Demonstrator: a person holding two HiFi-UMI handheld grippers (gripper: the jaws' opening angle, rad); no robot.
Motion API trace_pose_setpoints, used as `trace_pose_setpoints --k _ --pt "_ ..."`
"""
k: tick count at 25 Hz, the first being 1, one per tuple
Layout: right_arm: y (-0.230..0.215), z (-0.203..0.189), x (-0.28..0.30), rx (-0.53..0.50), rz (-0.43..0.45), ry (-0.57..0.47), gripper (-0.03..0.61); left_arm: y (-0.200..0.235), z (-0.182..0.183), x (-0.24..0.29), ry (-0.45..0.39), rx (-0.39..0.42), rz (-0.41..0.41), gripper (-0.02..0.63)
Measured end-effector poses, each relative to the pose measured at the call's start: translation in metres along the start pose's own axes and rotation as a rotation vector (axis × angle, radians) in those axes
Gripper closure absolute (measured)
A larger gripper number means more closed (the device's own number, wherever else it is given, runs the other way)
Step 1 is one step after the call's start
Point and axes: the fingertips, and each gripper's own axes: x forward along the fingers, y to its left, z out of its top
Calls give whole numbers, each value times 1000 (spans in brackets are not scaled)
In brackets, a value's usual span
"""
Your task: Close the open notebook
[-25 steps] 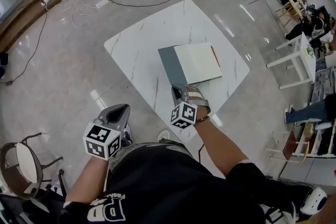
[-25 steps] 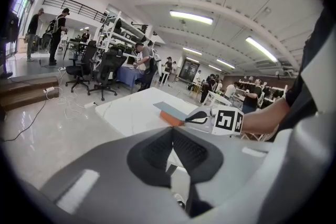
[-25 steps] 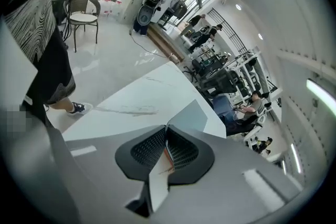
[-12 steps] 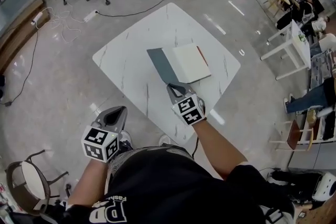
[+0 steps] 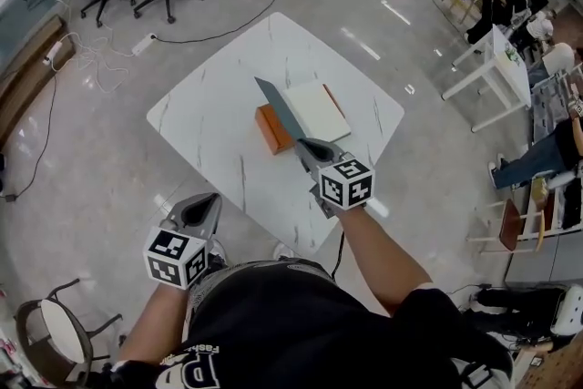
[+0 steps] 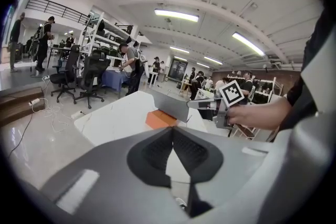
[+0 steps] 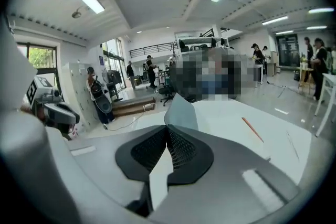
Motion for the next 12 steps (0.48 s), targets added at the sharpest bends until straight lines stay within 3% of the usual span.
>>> trace_pose_setpoints --k 12 --pt "-51 20 -24 103 -67 -91 572 -14 10 13 -12 27 -14 555"
